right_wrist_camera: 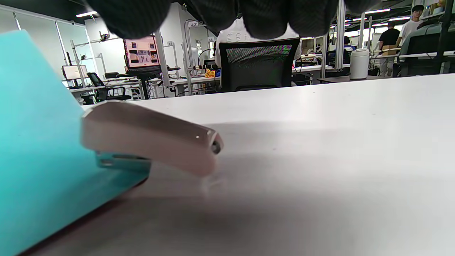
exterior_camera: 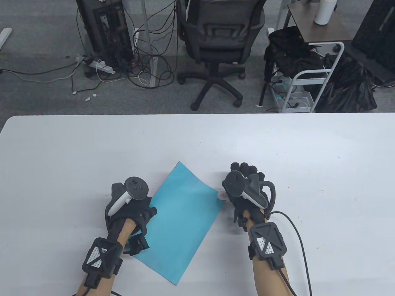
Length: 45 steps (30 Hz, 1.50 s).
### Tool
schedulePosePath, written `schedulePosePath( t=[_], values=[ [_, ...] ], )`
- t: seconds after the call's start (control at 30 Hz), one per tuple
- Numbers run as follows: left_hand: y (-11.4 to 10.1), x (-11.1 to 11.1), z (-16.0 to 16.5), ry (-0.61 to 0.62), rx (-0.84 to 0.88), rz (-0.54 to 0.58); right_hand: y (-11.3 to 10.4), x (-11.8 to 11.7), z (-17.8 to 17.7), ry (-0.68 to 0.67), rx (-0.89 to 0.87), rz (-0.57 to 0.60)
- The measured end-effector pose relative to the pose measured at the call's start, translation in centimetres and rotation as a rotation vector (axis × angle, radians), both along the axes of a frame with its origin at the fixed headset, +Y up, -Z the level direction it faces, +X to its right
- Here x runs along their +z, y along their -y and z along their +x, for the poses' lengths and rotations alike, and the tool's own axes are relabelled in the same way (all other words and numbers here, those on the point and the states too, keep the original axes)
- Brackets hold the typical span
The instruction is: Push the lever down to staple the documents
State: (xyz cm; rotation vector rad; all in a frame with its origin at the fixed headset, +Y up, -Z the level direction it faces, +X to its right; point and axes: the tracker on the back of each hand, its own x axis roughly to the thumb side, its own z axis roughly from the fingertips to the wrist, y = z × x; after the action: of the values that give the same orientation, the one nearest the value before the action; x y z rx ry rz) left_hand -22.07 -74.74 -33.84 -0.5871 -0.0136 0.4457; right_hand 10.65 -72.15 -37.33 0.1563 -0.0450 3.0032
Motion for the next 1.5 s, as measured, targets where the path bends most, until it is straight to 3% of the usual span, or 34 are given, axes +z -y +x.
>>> schedulePosePath(
  t=[0.8,1.5],
  values=[
    [0.1,-0.1,0.1,0.006,-0.011,0.005,2.9,-1.9,-3.1,0.149,0.119,-0.170],
    [0.0,0.0,0.1,0.004,-0.014,0.006,3.0,-1.6,-3.1,0.161,0.127,-0.255]
  ],
)
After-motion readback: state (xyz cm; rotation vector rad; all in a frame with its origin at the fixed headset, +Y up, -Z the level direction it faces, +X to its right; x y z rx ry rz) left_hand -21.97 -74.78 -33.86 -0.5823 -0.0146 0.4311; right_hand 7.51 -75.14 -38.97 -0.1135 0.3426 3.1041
